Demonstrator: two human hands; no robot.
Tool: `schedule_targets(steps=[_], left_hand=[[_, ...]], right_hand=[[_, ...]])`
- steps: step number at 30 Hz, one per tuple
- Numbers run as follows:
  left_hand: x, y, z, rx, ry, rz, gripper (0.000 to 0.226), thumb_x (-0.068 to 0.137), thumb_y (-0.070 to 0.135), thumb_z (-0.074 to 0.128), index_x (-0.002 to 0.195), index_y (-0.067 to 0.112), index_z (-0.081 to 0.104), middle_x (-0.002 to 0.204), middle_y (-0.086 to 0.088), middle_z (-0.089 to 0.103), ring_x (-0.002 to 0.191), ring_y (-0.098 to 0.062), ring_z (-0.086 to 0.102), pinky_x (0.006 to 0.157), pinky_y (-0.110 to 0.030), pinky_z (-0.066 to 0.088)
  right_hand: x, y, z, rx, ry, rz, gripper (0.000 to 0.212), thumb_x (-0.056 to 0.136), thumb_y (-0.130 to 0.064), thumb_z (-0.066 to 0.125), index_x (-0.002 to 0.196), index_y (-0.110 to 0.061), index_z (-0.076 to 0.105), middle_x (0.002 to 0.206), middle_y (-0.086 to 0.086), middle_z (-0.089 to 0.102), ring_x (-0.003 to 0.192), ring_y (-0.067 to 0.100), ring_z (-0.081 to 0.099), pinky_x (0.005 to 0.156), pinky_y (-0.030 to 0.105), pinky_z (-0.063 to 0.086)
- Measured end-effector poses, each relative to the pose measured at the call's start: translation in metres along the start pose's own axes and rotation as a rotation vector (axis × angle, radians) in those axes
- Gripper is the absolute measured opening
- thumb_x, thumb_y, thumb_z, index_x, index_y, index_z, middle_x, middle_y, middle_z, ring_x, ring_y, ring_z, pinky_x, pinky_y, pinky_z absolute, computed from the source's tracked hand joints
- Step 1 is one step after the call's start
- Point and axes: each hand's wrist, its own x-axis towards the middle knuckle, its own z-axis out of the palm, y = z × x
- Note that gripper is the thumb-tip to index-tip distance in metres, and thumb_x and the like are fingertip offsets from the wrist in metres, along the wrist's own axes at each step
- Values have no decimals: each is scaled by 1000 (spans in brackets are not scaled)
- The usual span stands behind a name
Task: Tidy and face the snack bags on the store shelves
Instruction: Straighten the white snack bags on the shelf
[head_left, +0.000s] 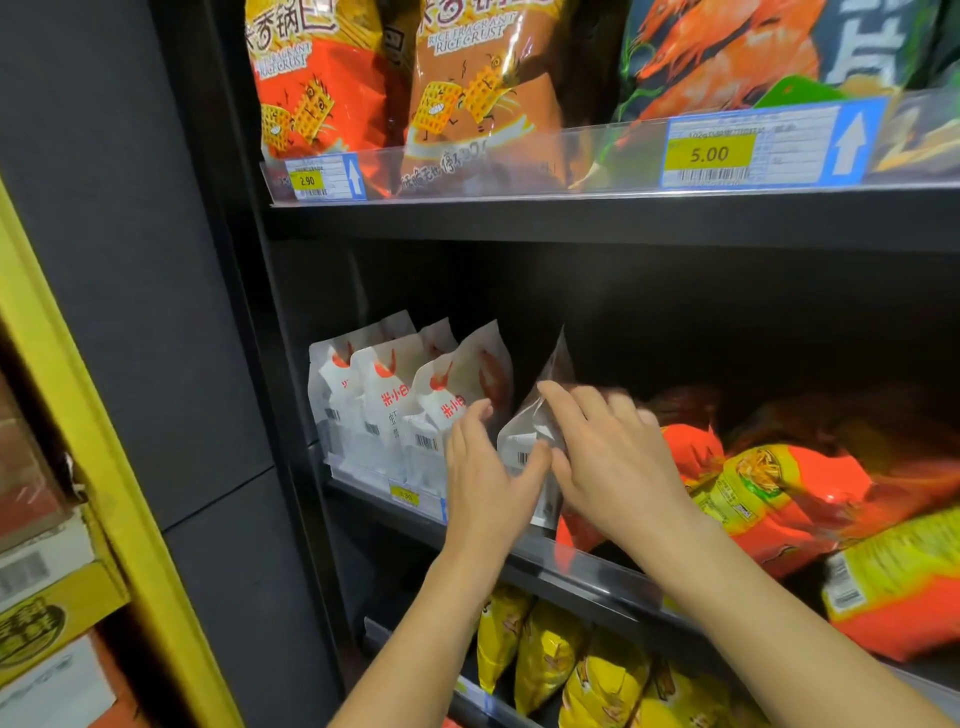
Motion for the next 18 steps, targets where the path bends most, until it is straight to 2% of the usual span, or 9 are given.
schedule_targets(steps=[4, 9, 12, 14, 16, 18], left_hand=[[3, -1, 7, 29, -54, -58, 93, 87, 49, 80, 158, 25, 26, 156, 4, 35, 146, -16, 35, 118, -41, 42], [0, 6, 16, 75, -99, -97, 107, 83, 47, 85, 162, 22, 17, 163, 2, 29, 149, -20, 35, 116, -41, 43], [2, 5, 18, 91, -81, -109, 99, 87, 42, 84, 160, 22, 21, 158, 1, 39, 144, -19, 44, 110, -35, 46], [6, 2, 17, 48, -27, -106, 86, 87, 39, 84, 154, 24, 31, 146, 4, 50, 134, -17, 53, 97, -24, 51], [9, 0, 13, 14, 27, -87, 77, 86, 35, 84, 147, 28, 37, 137, 7, 53, 127, -14, 56, 85, -13, 48], [11, 0, 6, -18, 70, -61, 75, 85, 35, 83, 145, 33, 37, 137, 8, 53, 127, -11, 55, 89, -18, 53]], right_hand=[[-4, 3, -12, -69, -56, 16, 64, 88, -34, 76, 144, -14, 54, 122, 8, 69, 105, 33, 66, 82, 46, 57], [-8, 9, -22, -165, -175, 9, 39, 90, -37, 70, 125, -21, 66, 112, 3, 70, 102, 31, 64, 83, 44, 49], [-9, 8, -24, -176, -220, 3, 35, 97, -40, 60, 127, -23, 63, 116, 2, 69, 108, 29, 61, 89, 43, 46], [-8, 8, -25, -162, -216, 0, 36, 101, -40, 54, 134, -24, 57, 124, 1, 66, 116, 28, 58, 95, 42, 44], [-6, 8, -27, -151, -214, 11, 40, 103, -41, 52, 139, -24, 53, 129, 1, 63, 121, 27, 56, 98, 42, 43], [-4, 6, -29, -150, -225, 20, 42, 104, -43, 51, 142, -24, 51, 131, 2, 62, 123, 27, 55, 100, 41, 43]])
